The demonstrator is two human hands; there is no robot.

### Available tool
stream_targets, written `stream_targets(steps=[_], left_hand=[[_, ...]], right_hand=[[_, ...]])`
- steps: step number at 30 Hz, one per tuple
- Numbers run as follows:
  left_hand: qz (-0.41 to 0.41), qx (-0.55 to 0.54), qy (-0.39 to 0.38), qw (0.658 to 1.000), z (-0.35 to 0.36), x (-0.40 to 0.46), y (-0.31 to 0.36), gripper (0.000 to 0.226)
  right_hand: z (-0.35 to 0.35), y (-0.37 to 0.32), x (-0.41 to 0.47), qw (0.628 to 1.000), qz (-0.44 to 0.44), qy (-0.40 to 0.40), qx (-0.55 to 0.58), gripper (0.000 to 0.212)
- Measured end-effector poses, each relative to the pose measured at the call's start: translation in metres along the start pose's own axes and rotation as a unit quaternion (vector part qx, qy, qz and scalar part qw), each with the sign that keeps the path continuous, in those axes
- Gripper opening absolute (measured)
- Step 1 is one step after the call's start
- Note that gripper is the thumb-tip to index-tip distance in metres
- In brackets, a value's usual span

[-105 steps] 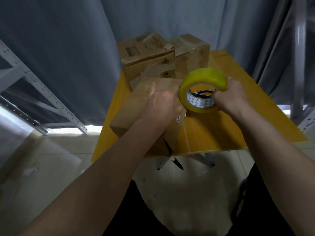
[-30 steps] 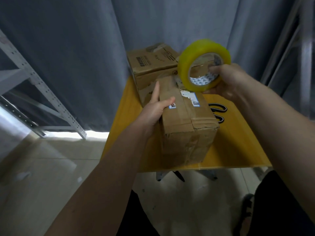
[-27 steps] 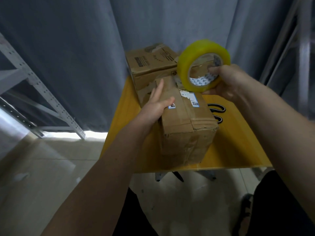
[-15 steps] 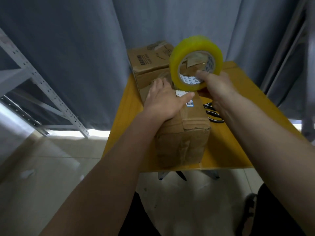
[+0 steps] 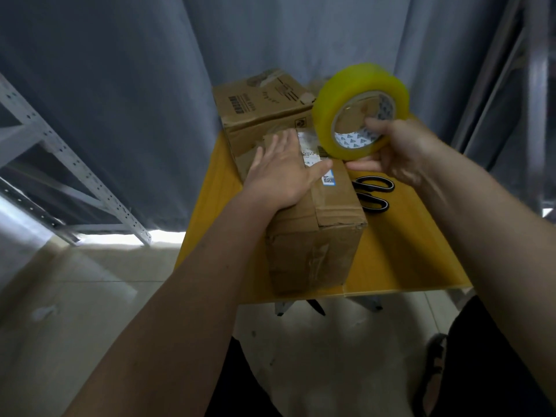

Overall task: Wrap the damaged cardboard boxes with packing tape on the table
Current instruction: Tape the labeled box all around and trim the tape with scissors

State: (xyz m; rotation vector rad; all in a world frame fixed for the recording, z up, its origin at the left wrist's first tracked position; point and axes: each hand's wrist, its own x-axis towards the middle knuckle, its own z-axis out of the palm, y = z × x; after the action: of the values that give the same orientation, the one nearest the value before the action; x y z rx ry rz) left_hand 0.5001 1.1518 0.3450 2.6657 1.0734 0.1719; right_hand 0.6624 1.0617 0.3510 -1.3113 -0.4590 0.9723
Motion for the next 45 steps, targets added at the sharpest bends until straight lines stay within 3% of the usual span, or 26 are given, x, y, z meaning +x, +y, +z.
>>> stream_targets(steps=[5, 10, 13, 21, 26, 30, 38, 45], left_hand=[[-0.008, 0.01, -0.015, 1.0, -0.001, -0.004, -0.005, 0.087], [-0.004, 0.018, -0.008, 1.0, -0.001, -0.004, -0.003, 0.087], [-0.012, 0.02, -0.018, 1.0, -0.001, -0.003, -0.01, 0.085], [-0.003, 0.027, -0.015, 1.0, 0.002, -0.002, -0.015, 0.073], [-0.004, 0.017, -0.031, 0.999, 0.003, -0.003, -0.011, 0.065], [0.009, -0.007, -0.021, 1.0, 0.005, -0.005, -0.011, 0.07], [0.001, -0.159, 0.023, 0.987, 0.001, -0.018, -0.046, 0.065], [0.002, -0.277, 0.051, 0.959, -0.004, -0.03, -0.071, 0.059]], right_hand=[[0.001, -0.003, -0.006, 0.988, -0.078, 0.068, -0.115, 0.004], [0.001, -0.001, -0.007, 0.977, -0.084, 0.114, -0.159, 0.019], [-0.016, -0.005, -0.005, 0.953, -0.131, 0.161, -0.219, 0.009], [-0.034, 0.055, 0.013, 0.993, 0.049, 0.1, -0.033, 0.008], [-0.03, 0.08, 0.018, 0.984, 0.115, 0.1, 0.097, 0.028], [-0.004, 0.1, 0.007, 0.95, 0.16, 0.053, 0.261, 0.045], [0.033, 0.096, -0.001, 0.972, 0.142, 0.01, 0.186, 0.05], [0.057, 0.067, -0.005, 0.984, 0.116, 0.073, 0.11, 0.045]])
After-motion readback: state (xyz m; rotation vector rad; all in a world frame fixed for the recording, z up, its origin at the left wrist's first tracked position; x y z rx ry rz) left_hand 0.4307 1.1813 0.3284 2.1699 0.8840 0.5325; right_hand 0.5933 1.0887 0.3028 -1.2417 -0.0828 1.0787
